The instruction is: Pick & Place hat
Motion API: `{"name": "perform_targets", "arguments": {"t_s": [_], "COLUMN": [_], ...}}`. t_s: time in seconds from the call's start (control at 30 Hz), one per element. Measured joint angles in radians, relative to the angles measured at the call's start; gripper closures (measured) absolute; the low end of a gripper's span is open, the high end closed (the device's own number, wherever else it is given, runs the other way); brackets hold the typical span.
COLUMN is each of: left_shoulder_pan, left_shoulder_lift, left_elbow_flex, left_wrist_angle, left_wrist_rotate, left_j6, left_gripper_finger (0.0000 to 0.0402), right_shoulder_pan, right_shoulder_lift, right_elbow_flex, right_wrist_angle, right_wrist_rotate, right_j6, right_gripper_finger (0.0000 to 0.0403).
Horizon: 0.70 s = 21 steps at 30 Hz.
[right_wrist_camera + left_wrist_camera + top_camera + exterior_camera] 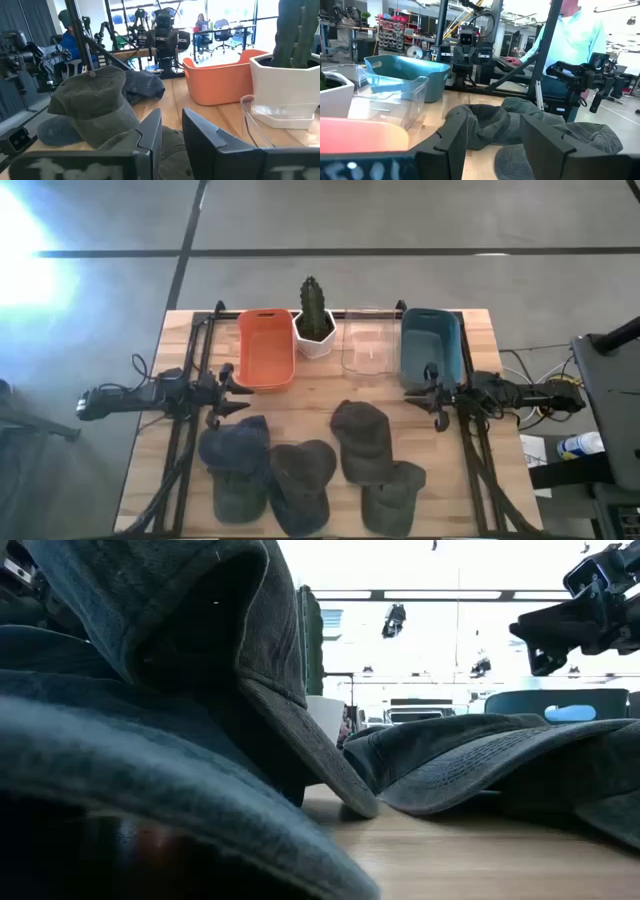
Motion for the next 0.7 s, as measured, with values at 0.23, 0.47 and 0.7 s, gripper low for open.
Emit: {"name": "perform_targets", "arguments": {"t_s": [0.23,0.47,0.7], "left_shoulder_pan": [0.000,0.000,0.000], "left_shoulder_lift": [0.000,0.000,0.000], "left_elbow_flex": [0.000,0.000,0.000], "left_wrist_angle": [0.000,0.000,0.000], "left_wrist_rotate": [0.000,0.000,0.000], "left_j6": [0.000,0.000,0.000], "left_gripper_finger": [0.0227,0.0227,0.0227], "right_shoulder_pan": [0.000,0.000,0.000], "right_shoulder_lift": [0.000,0.000,0.000], "right_elbow_flex": [0.000,0.000,0.000], "right_wrist_angle": [0.000,0.000,0.000], "right_wrist_rotate": [0.000,0.000,0.000], "right_j6": [0.000,0.000,0.000], "right_gripper_finger": [0.0321,0.0331,0.0332]}}
